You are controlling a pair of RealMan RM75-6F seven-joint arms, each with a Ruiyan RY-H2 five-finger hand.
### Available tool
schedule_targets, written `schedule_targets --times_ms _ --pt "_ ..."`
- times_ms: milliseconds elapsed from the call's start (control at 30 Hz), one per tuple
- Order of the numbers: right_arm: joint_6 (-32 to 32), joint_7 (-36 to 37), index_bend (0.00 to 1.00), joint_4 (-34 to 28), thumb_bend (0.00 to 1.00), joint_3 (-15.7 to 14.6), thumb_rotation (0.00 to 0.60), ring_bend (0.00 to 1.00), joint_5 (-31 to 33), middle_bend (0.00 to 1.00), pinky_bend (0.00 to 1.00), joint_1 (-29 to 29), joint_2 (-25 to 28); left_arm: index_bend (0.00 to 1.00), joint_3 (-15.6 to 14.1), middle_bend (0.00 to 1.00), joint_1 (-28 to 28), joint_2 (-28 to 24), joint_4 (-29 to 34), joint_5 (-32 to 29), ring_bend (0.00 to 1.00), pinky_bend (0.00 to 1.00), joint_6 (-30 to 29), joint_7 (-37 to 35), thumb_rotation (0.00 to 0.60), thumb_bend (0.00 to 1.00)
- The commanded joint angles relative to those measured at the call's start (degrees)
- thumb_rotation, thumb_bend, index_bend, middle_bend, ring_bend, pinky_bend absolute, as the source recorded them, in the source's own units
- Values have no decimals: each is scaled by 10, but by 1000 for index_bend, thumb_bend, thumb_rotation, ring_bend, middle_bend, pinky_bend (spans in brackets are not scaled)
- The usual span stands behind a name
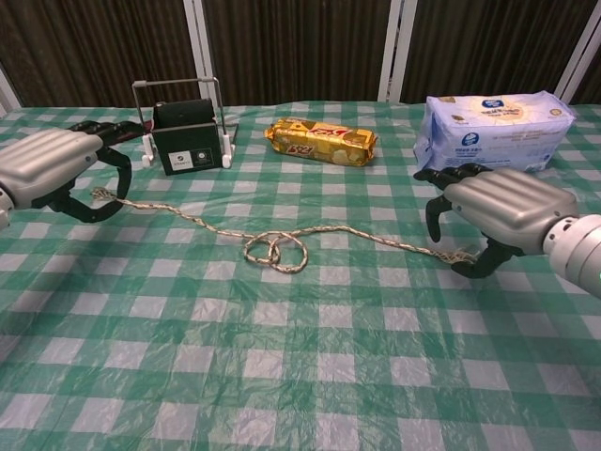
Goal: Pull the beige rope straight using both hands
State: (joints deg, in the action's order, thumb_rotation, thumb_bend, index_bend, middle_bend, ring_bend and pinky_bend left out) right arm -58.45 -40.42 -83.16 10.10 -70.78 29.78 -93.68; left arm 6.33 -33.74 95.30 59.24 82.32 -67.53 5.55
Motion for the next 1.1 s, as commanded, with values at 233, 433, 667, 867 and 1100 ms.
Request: schedule_targets --times_ms 233,433,667,867,1100 --pt "27 10 554 42 389 15 600 0 53 0 0 32 -15 631 2 22 -1 0 -1 -2 0 0 4 2 600 423" --pt "55 11 554 37 391 11 600 0 80 0 0 50 -3 629 3 20 -3 3 2 -1 0 0 4 -2 600 424" --pt "60 14 567 27 391 7 600 0 106 0 0 63 2 626 6 19 -4 1 4 -4 0 0 5 0 600 425" --pt "52 6 623 39 411 1 600 0 122 0 0 73 -5 622 7 17 -3 0 6 -5 0 0 5 -2 600 426" --pt "35 -8 668 42 457 -6 600 0 139 15 0 79 -10 622 6 16 -4 0 4 -5 0 0 8 -7 600 426"
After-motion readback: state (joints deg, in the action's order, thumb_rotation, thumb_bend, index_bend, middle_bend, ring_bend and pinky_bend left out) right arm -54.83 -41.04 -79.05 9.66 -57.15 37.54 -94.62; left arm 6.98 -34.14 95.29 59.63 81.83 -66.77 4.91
